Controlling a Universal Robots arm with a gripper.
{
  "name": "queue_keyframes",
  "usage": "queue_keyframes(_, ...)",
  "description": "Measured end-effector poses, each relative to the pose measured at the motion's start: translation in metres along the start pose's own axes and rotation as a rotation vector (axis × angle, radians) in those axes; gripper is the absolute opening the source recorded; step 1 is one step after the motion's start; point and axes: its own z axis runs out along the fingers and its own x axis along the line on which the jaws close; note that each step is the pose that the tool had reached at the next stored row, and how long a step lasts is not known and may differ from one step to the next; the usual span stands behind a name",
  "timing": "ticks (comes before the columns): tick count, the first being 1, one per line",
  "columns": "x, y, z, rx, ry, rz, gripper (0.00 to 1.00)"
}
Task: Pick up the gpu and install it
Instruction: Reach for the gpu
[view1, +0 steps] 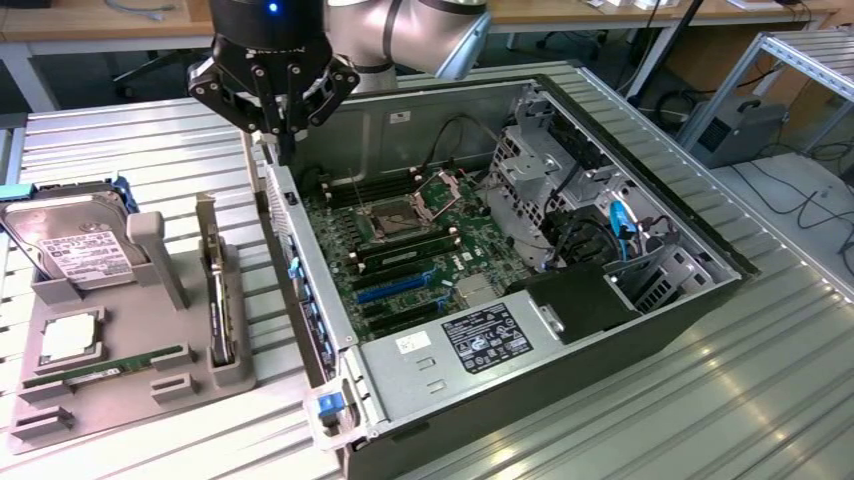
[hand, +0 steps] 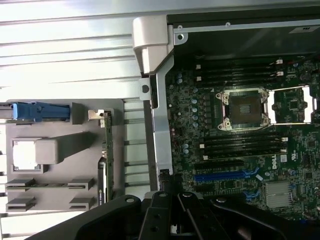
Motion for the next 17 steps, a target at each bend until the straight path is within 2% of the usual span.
queue_keyframes(17,0.0061,-0.0005,-0.0002,0.0,0.0,0.0,0.11)
